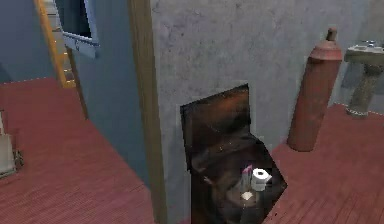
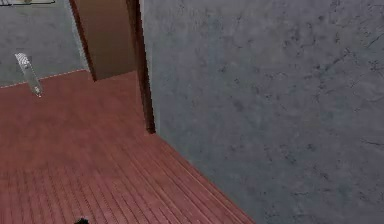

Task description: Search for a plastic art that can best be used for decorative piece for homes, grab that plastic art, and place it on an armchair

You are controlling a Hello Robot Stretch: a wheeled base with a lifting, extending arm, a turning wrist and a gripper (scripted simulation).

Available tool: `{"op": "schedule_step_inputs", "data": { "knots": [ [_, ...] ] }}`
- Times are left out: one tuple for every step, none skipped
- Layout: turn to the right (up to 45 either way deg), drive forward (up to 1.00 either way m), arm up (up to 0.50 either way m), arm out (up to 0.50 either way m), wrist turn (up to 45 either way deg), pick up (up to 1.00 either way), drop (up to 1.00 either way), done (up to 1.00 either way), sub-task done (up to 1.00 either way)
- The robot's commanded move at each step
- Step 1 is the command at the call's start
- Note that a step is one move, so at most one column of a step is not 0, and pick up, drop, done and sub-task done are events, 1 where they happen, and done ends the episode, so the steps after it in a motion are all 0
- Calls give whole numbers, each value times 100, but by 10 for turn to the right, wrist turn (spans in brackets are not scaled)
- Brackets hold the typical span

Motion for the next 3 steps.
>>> {"op": "schedule_step_inputs", "data": {
  "knots": [
    [-360, 0, 0, 0, 0, 0, 0, 0, 0],
    [0, 100, 0, 0, 0, 0, 0, 0, 0],
    [0, 100, 0, 0, 0, 0, 0, 0, 0]
  ]
}}
